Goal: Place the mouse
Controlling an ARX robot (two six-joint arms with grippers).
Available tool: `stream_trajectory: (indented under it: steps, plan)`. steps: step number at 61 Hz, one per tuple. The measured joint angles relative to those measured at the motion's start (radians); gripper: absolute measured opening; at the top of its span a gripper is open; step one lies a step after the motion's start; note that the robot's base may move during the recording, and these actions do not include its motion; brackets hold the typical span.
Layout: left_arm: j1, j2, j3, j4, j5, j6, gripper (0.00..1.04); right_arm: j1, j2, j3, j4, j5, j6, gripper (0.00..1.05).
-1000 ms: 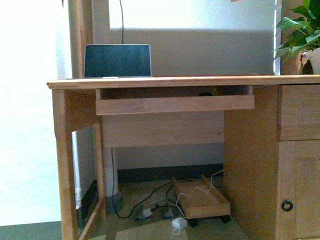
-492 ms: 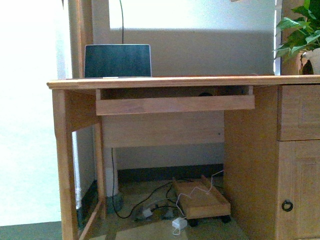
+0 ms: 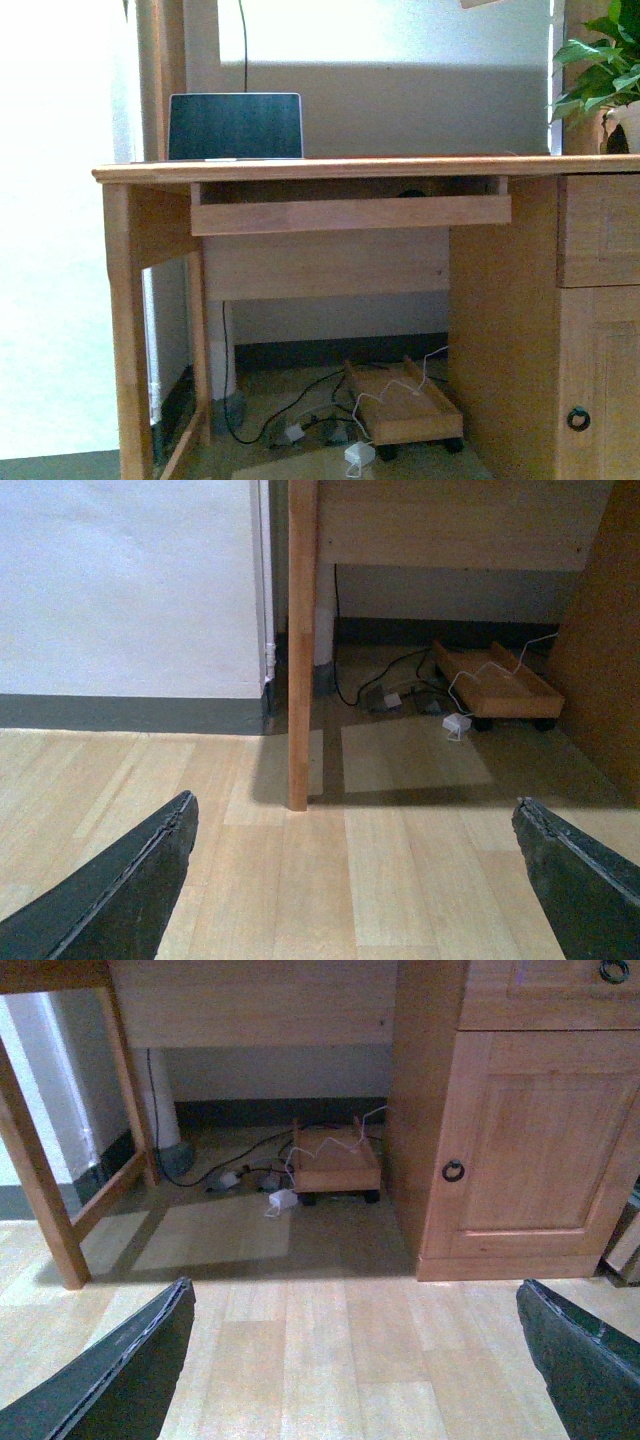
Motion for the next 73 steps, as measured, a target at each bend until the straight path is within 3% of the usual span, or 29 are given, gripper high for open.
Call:
stream_trajectory:
  steps: [73]
  plan:
    - [0.0, 0.0, 0.0, 0.0, 0.0, 0.0, 0.97, 0.0, 0.0, 0.0, 0.0, 0.001, 0.0, 0.97]
